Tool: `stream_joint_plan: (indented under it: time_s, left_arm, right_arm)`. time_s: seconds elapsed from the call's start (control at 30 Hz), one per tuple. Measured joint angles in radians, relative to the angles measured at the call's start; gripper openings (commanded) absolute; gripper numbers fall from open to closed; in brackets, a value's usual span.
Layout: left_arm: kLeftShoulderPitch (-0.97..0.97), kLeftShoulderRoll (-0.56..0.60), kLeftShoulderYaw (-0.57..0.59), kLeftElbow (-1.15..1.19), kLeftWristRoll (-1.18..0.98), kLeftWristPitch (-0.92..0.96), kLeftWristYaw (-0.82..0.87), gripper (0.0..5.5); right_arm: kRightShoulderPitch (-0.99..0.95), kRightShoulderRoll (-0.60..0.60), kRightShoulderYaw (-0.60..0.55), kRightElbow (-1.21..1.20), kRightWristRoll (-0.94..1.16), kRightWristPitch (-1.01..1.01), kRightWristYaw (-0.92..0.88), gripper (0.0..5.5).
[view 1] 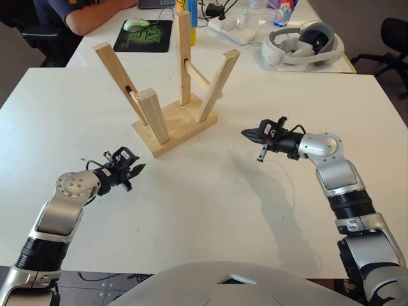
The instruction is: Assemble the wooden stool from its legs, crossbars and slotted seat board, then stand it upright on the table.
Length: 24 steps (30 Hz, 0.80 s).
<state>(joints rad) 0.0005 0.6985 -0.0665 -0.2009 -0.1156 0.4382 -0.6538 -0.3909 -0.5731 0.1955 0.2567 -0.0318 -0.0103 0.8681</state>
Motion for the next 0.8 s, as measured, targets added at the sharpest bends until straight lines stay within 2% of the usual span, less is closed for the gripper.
stream_joint_plan:
  time_s: [0.1, 0.17, 0.23, 0.3, 0.43, 0.57, 0.8]
  left_arm:
    - [-0.019, -0.04, 0.014, -0.002, -0.013, -0.018, 0.018, 2.49]
    - [-0.019, -0.071, 0.024, -0.001, -0.023, -0.022, 0.037, 2.81]
    - [-0.018, -0.102, 0.033, 0.0, -0.035, -0.022, 0.052, 3.07]
    - [-0.017, -0.129, 0.036, 0.003, -0.044, -0.024, 0.057, 3.07]
    - [-0.018, -0.139, 0.036, 0.035, -0.03, -0.042, 0.067, 3.07]
    - [-0.069, -0.173, 0.021, 0.103, 0.0, -0.107, 0.09, 2.6]
    - [-0.16, -0.223, -0.004, 0.196, 0.005, -0.212, 0.088, 1.42]
  right_arm:
    - [-0.005, 0.045, -0.03, 0.075, 0.002, -0.033, -0.083, 0.0]
    - [-0.017, 0.111, -0.094, 0.133, 0.028, -0.028, -0.2, 0.0]
    - [-0.041, 0.209, -0.205, 0.183, 0.12, -0.001, -0.346, 0.0]
    - [-0.061, 0.291, -0.301, 0.213, 0.192, 0.009, -0.467, 0.0]
    - [-0.039, 0.344, -0.331, 0.221, 0.205, -0.023, -0.523, 0.0]
    - [0.002, 0.378, -0.328, 0.2, 0.199, -0.033, -0.553, 0.0]
    - [0.037, 0.387, -0.308, 0.145, 0.175, -0.039, -0.582, 0.0]
